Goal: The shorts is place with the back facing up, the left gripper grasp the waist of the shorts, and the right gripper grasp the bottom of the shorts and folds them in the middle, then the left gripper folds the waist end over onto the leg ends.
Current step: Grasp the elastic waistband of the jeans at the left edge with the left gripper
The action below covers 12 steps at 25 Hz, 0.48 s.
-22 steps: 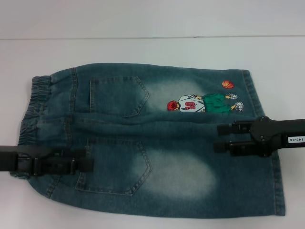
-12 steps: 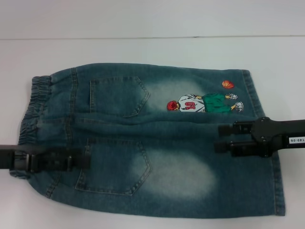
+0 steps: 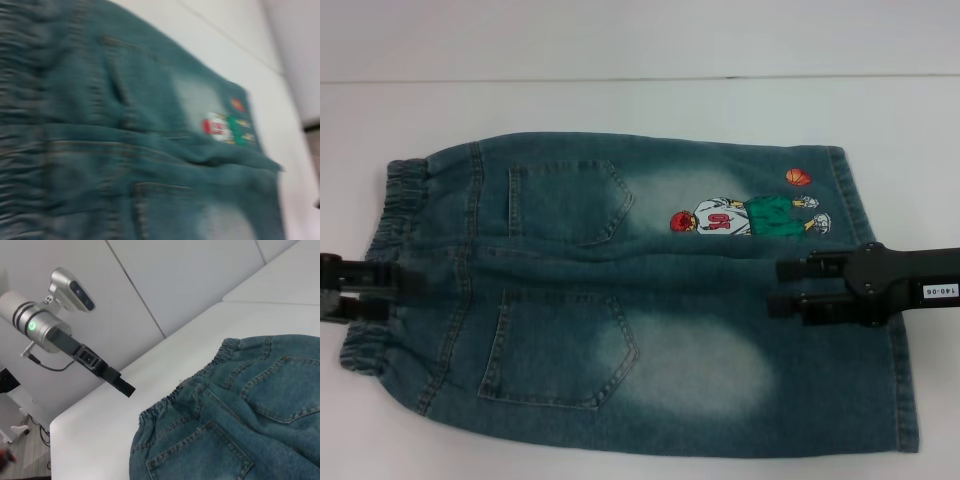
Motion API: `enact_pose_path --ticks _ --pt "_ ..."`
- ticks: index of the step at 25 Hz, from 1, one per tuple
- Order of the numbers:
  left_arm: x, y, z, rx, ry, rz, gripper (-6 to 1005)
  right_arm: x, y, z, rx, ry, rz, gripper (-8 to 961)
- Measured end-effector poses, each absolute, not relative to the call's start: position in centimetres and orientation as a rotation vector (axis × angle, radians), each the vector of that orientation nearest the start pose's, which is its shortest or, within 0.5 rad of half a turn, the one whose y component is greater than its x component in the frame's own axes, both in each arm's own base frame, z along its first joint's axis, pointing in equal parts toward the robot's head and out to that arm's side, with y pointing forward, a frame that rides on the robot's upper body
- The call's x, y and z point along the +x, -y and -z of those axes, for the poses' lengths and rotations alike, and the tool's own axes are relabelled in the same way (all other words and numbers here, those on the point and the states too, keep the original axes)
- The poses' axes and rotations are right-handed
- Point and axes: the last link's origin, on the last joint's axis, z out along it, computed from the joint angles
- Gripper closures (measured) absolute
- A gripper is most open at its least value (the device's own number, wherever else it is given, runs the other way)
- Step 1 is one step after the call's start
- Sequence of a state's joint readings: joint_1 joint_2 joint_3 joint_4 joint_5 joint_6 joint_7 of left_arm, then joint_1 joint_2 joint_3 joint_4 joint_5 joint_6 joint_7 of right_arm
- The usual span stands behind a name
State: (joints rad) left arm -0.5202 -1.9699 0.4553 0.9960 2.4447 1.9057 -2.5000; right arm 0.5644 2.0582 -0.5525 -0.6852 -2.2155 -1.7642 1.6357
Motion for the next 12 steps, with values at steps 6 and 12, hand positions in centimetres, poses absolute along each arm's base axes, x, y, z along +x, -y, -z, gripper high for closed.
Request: enact_pose_path --ticks 6,12 --pt "-31.3 -31.6 -10.6 -2.088 2.008 0.099 127 26.4 -31.3 -1.3 -2.853 -0.974 -0.667 216" --pt "-32.5 -31.9 -10.6 -2.004 2.008 -0.026 133 26.5 -31.4 -1.2 -2.849 -0.969 -0.663 216"
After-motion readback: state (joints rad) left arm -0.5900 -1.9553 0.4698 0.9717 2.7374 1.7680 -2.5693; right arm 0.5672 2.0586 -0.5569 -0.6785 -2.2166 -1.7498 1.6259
